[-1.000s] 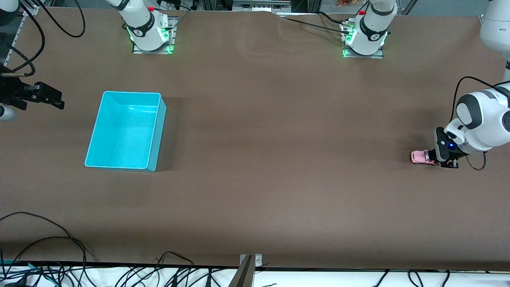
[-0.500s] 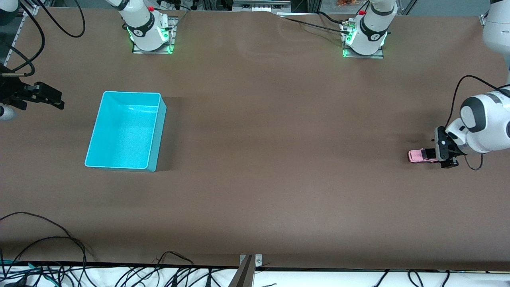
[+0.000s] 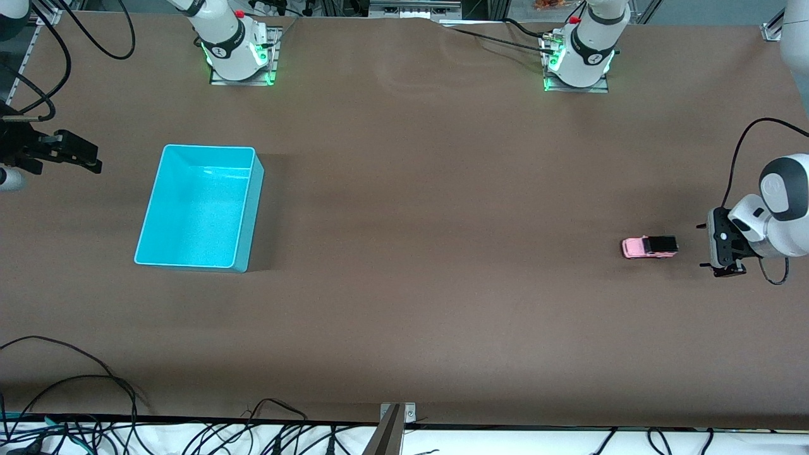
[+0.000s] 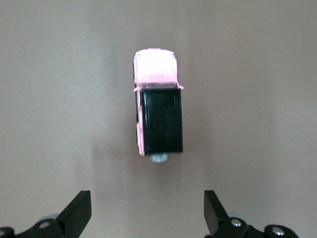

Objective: Wind and store pink jeep toy

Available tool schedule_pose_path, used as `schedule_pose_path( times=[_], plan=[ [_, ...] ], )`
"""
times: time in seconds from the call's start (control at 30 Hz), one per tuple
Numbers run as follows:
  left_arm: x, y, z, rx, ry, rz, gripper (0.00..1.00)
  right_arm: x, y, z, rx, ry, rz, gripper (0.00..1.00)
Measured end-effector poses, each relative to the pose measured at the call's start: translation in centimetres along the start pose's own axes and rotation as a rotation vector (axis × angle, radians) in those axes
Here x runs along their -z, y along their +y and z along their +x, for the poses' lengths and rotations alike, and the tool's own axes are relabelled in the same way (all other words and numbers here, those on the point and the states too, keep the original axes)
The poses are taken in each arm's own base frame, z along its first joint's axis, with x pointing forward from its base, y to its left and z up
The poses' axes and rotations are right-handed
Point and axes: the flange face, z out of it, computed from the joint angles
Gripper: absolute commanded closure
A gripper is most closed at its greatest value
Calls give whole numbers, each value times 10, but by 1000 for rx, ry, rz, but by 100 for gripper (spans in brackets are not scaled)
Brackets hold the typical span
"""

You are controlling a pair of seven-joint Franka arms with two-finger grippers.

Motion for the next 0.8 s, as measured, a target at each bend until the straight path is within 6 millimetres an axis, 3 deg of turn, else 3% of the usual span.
schedule_pose_path(
  times=[0.37, 0.8],
  plan=[
    [33, -11, 28, 32, 32, -23, 0, 0, 0, 0, 0, 0, 0, 0],
    [85, -24, 79, 81, 19, -55, 0, 0, 0, 0, 0, 0, 0, 0]
  ],
)
